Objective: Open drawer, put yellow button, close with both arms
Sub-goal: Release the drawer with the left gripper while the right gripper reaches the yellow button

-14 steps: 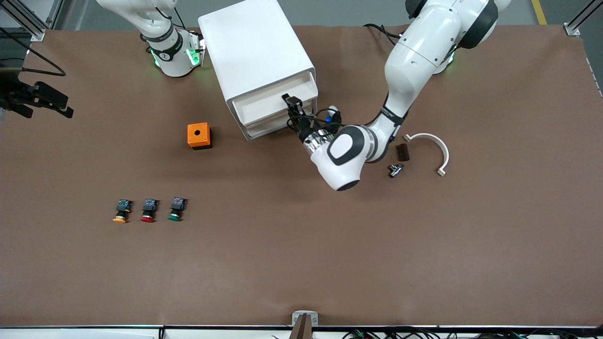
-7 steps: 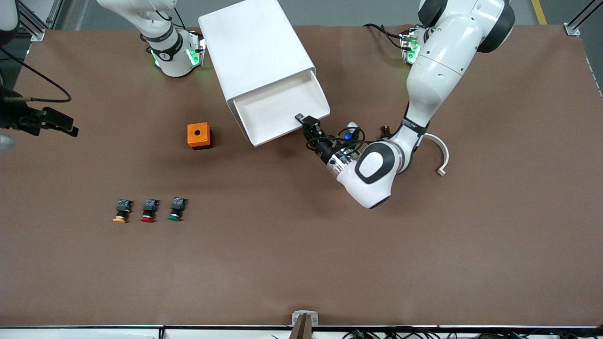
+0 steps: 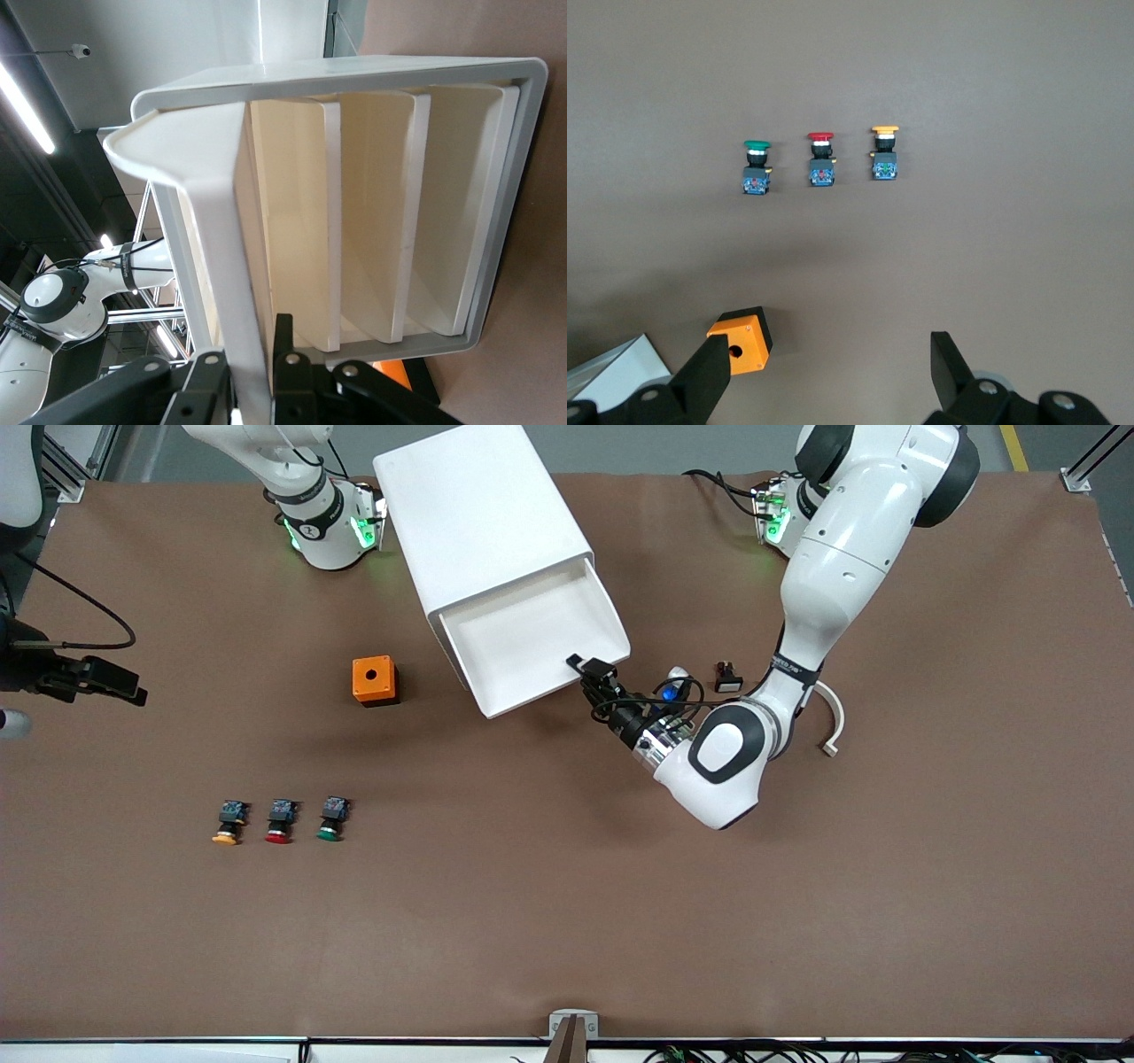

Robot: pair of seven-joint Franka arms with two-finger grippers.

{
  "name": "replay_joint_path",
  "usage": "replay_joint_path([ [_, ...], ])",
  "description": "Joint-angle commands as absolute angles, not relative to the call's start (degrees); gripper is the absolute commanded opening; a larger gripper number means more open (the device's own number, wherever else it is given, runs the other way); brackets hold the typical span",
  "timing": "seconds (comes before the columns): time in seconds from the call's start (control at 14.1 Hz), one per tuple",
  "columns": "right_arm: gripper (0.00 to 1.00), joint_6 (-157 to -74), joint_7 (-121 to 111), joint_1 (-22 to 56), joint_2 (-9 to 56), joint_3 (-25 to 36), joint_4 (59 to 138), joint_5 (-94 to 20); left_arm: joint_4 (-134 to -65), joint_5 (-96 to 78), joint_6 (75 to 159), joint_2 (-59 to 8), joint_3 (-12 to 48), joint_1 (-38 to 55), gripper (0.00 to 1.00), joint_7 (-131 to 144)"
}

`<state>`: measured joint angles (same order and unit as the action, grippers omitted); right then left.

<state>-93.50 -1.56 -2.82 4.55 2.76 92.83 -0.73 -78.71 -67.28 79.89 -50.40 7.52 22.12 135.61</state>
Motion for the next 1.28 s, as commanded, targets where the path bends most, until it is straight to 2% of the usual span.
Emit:
replay_joint_path([
  [0.0,1.00,-95.3,-1.2,-3.3,7.6,2.2,91.8,0.1,-77.0,-68.2,80.0,-51.7,6.9,22.0,0.16,135.6],
  [0.07,1.00,-96.1,-1.2,-3.4,7.8,2.2,91.8,0.4,-76.6,-68.2,80.0,-51.7,6.9,22.0,0.22,135.0],
  [0.28,1.00,-99.3,-1.1,-4.0,9.3,2.2,93.6,1.2,-76.3,-68.3,79.9,-51.0,6.9,21.8,0.70,130.6],
  [0.43,1.00,-102.3,-1.1,-4.1,9.2,2.2,96.4,1.2,-75.0,-68.3,79.8,-51.0,7.0,21.4,0.87,127.8],
  [0.5,1.00,-103.5,-1.1,-4.6,9.2,2.2,97.5,1.2,-74.3,-68.3,79.8,-51.0,7.0,20.8,0.92,124.8],
  [0.78,1.00,-113.3,-1.2,-4.7,9.5,2.2,104.4,1.2,-71.6,-68.2,79.6,-51.0,6.9,20.2,0.99,108.0],
  [1.2,1.00,-126.5,-1.9,-5.9,12.2,2.1,112.3,1.1,-67.2,-65.0,80.1,-49.7,1.6,21.7,0.99,81.5],
])
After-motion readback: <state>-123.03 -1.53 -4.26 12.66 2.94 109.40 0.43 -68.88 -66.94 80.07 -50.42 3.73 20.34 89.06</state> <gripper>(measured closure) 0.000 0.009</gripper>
